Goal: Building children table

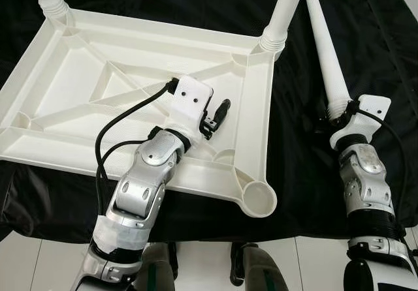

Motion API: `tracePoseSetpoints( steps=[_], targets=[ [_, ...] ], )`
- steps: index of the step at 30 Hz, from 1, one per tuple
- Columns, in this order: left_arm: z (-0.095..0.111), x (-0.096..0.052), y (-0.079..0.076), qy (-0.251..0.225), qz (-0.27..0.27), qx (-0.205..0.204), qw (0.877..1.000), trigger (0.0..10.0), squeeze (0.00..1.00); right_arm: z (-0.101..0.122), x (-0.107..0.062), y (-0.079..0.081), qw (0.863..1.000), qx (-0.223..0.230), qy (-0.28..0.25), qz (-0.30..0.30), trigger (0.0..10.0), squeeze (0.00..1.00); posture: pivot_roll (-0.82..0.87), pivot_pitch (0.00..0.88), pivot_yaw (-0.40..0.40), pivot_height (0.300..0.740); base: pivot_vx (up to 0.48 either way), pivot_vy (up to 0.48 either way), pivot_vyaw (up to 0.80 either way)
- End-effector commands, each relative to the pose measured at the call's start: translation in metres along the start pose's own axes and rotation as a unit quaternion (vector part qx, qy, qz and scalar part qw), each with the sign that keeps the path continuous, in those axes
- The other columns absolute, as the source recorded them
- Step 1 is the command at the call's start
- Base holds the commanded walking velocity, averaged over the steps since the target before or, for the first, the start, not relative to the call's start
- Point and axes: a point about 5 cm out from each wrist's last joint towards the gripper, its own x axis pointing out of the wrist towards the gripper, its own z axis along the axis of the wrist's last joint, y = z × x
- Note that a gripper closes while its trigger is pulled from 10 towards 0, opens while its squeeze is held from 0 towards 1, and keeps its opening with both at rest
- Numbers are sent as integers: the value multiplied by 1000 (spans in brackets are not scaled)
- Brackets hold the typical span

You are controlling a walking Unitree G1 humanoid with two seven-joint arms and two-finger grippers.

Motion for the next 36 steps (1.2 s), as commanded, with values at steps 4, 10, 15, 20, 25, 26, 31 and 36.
tracePoseSetpoints(
  steps=[4,10,15,20,25,26,31,36],
  targets=[
    [-2,-5,-3,13,14,3,1000,10000,0,-14,-3,0,1000,-2,25,18,0,0,190,318,26,740,0,0,0],
    [-3,-5,-3,15,17,3,1000,10000,0,-16,-4,3,999,8,30,32,0,0,187,318,21,740,0,0,0],
    [-4,-4,-5,17,21,2,1000,10000,0,-14,-9,3,1000,20,9,16,10000,0,181,305,13,740,0,0,0],
    [-4,-1,-5,12,21,0,1000,10000,0,-2,-16,5,998,11,-50,-19,10000,0,166,279,6,740,0,0,0],
    [-5,3,-5,10,18,3,1000,10000,0,0,-22,10,998,-4,-65,-27,10000,0,144,252,3,740,0,0,0],
    [-5,6,-4,7,14,2,1000,10000,0,-1,-25,12,998,-4,-65,-24,10000,0,136,241,1,740,0,0,0],
    [-5,10,-1,-2,7,-4,1000,10000,0,2,-31,16,997,-4,-79,-17,0,0,115,217,-3,740,0,0,0],
    [-3,15,1,-14,-3,-15,1000,10000,0,12,-35,17,994,-2,-108,-27,10000,0,88,183,-7,740,0,0,0]
  ],
)
